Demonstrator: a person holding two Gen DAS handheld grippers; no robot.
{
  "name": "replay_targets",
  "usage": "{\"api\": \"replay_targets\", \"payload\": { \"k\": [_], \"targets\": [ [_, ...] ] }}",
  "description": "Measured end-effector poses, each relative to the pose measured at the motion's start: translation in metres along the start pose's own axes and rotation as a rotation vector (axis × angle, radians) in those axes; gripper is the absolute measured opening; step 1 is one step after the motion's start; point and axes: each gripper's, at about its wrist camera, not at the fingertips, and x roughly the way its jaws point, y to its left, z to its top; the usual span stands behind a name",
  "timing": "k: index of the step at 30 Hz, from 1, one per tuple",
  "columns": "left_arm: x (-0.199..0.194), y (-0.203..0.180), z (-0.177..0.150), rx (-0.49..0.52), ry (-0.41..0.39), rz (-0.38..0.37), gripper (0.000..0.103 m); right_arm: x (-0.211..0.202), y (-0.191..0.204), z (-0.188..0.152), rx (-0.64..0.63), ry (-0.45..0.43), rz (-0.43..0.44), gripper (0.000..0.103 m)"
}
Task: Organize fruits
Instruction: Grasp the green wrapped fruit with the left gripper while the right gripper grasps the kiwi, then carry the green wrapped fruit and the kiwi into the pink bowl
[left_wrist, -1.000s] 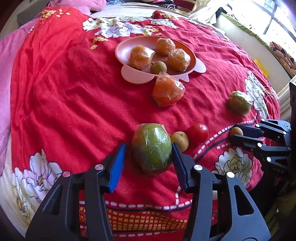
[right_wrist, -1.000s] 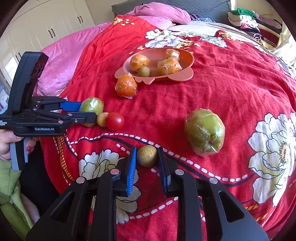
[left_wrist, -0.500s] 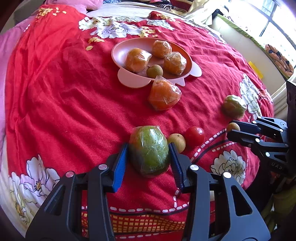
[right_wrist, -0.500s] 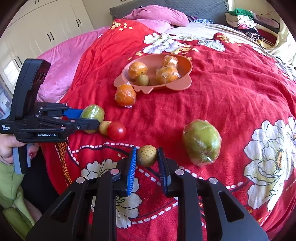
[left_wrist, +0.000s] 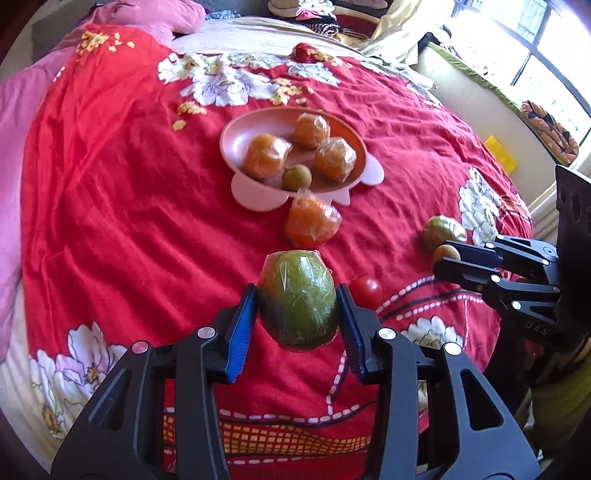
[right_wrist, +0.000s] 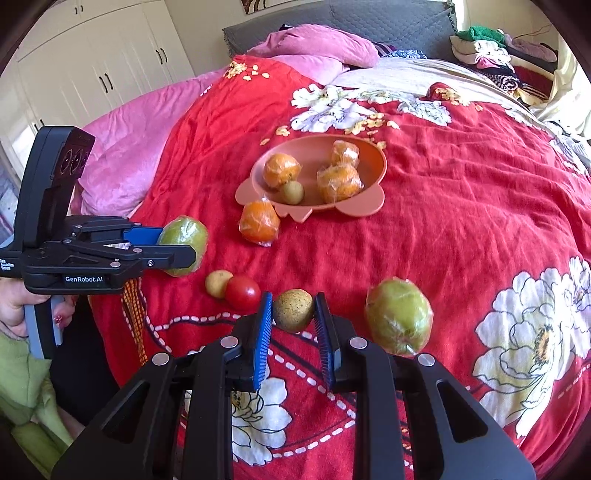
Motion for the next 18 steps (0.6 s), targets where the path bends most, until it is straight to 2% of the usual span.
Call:
{"api": "replay_targets", "payload": {
  "k": [18],
  "targets": [
    [-0.004, -0.005, 0.045, 0.024, -0.036, 0.008, 0.035, -0.008, -0.011, 0.039, 0.003, -0.063, 0.006, 0.022]
  ]
}}
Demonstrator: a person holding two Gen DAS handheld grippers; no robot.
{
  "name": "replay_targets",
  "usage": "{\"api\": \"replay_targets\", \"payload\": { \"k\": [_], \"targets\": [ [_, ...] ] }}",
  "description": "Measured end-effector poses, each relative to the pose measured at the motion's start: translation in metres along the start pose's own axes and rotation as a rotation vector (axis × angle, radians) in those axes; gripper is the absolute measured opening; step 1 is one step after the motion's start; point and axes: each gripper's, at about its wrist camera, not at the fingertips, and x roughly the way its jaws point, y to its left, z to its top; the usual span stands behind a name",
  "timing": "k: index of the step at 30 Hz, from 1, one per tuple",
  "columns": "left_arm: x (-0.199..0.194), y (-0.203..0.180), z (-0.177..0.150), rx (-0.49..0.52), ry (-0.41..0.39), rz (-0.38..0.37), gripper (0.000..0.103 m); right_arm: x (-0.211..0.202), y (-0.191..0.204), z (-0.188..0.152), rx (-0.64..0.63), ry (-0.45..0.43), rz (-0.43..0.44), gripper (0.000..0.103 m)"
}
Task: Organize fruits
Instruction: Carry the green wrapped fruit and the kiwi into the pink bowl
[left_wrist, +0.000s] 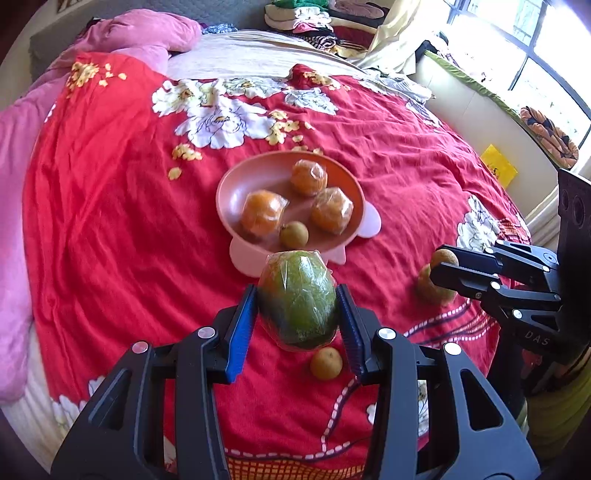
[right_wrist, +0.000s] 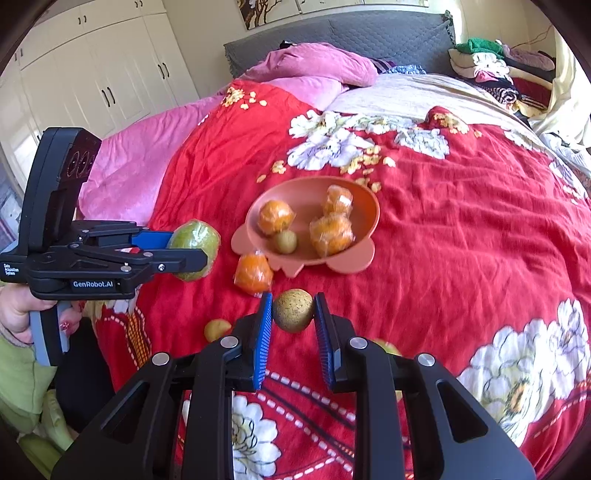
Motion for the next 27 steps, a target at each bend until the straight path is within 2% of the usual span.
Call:
{"api": "replay_targets", "payload": {
  "k": [27],
  "targets": [
    [0.048, -0.017, 0.052, 0.06, 0.047, -0.013, 0.035, 0.008, -0.036, 0.045, 0.032, -0.049, -0.018, 0.022]
  ]
}}
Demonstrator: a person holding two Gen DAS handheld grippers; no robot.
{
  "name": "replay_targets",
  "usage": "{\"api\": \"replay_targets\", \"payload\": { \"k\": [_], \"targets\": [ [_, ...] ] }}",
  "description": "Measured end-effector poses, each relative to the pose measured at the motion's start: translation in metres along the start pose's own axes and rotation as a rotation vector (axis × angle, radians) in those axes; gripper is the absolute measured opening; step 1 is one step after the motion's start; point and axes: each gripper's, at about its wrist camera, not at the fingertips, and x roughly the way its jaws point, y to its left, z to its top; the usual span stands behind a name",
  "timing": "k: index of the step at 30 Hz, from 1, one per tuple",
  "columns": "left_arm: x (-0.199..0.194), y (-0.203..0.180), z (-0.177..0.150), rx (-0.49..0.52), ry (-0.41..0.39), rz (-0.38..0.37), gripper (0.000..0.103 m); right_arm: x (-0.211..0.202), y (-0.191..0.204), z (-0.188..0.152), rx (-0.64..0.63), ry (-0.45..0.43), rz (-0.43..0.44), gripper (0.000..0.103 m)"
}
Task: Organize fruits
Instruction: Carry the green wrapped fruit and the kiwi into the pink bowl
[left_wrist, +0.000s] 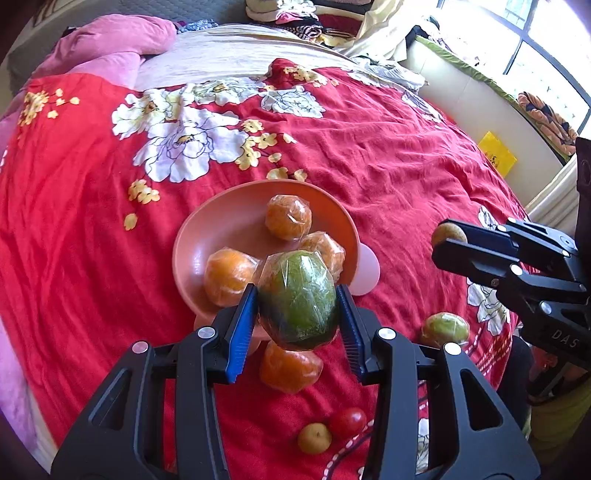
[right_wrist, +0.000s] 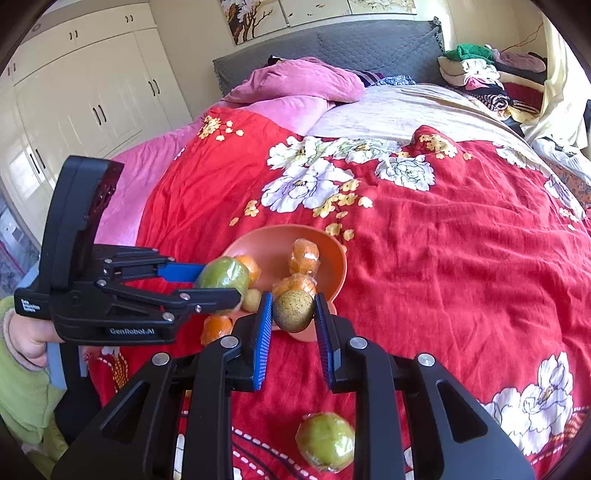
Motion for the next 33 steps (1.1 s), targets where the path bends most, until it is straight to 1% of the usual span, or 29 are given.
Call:
{"api": "replay_targets", "payload": {
  "k": [6, 9, 25, 33],
  "targets": [
    [0.009, -0.002, 0.006, 0.0, 0.007, -0.003, 0.035, 0.006, -0.005, 0.008, 0.001, 0.005, 0.002, 0.022],
    [0.014, -0.002, 0.009, 0.004, 0.011, 0.008, 0.035, 0.01, -0.008, 0.012, 0.002, 0.009, 0.0, 0.022],
    [0.029, 0.015, 0.02, 0.007, 0.032, 0.033, 0.035, 0.042, -0.017, 0.028, 0.024, 0.042, 0.011, 0.022],
    [0.038, 0.016, 0.029, 0.02, 0.038, 0.04, 0.035, 0.057, -0.026, 0.028, 0.04, 0.068, 0.014, 0.022]
  ]
}}
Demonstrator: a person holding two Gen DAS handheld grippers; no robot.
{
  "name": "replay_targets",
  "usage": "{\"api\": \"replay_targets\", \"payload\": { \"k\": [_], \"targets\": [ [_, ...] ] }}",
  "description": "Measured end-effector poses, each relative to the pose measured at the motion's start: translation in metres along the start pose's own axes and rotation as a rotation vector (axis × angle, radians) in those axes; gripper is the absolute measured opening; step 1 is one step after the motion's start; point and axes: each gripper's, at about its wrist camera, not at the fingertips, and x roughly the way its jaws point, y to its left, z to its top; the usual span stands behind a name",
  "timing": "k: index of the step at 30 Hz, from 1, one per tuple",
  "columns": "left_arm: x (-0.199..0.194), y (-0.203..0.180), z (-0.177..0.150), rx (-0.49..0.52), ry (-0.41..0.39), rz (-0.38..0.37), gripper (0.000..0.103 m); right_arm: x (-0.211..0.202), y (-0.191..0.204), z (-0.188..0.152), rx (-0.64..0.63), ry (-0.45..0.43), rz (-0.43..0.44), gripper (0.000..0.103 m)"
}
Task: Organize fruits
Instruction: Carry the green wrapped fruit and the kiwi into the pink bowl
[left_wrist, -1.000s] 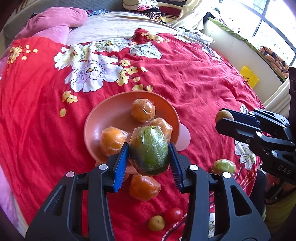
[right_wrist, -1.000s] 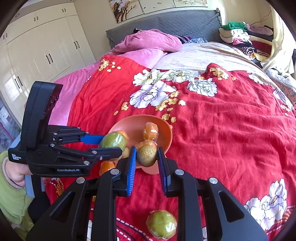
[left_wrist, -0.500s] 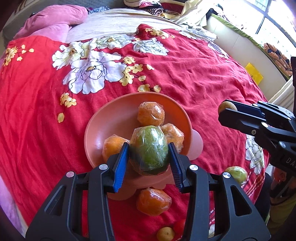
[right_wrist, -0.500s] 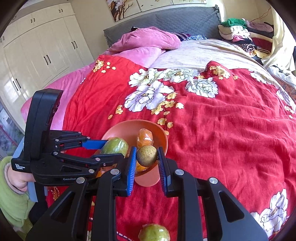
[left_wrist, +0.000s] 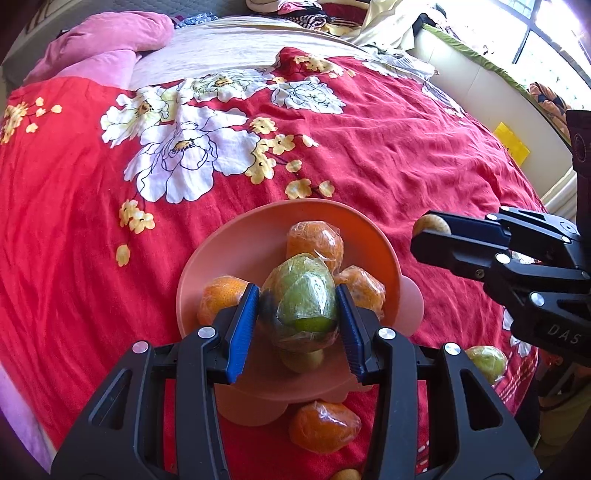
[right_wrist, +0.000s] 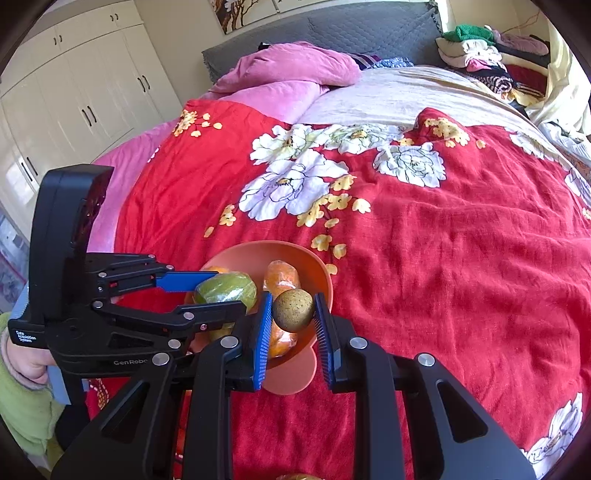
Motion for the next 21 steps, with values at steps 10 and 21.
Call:
{"api": "replay_targets", "payload": {
  "k": [10, 21],
  "targets": [
    [0.008, 0.0, -0.002, 0.008, 0.014, -0.002, 0.035, 0.016, -0.004, 0.0, 0.003, 0.026, 0.022, 0.022],
    [0.009, 0.001, -0.002, 0.018, 0.012, -0.006, 0.035, 0.029, -0.002, 0.007, -0.015, 0.045, 0.027, 0.022]
  ]
}}
